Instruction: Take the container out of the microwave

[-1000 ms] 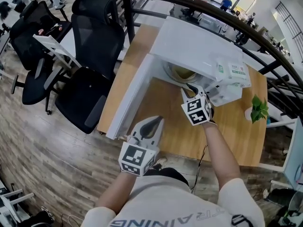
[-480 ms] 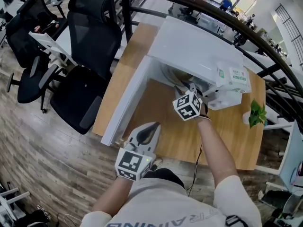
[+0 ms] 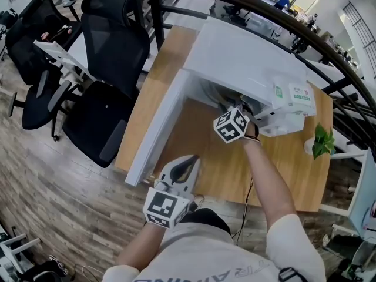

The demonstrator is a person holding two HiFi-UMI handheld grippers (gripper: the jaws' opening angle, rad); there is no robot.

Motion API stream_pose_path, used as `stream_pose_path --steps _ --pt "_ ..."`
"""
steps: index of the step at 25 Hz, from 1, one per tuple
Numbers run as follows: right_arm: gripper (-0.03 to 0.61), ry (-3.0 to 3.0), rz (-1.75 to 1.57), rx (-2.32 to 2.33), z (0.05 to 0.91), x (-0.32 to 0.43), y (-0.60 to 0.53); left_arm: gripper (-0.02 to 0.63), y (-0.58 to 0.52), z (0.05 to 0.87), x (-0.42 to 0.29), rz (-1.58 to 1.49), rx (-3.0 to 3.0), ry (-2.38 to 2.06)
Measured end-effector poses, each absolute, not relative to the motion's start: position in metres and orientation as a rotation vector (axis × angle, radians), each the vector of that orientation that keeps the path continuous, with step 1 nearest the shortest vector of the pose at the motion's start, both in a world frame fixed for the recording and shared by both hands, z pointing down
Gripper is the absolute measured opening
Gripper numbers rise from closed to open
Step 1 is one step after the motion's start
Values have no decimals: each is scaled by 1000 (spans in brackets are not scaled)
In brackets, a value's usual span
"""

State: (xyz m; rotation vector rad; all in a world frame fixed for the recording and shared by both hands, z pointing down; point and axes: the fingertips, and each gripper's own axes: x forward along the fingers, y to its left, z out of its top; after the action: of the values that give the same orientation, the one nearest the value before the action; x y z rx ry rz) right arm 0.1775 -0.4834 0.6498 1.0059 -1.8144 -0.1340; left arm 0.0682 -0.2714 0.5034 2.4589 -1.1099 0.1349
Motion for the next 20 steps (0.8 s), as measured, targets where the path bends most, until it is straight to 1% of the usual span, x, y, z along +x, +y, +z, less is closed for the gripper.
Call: stream_pose_path --steps 8,10,11,20 --pt "149 -1753 -147 985 665 181 -492 35 -272 508 64 137 2441 -1109" --pt "118 -1747 -160 987 665 183 -492 35 -271 508 64 134 2441 -1110" --pt "90 -1748 -162 990 664 184 -492 35 -271 508 64 132 2440 -1112" --pt "55 -1798 -172 993 651 179 -478 35 -269 505 66 125 2448 -1108"
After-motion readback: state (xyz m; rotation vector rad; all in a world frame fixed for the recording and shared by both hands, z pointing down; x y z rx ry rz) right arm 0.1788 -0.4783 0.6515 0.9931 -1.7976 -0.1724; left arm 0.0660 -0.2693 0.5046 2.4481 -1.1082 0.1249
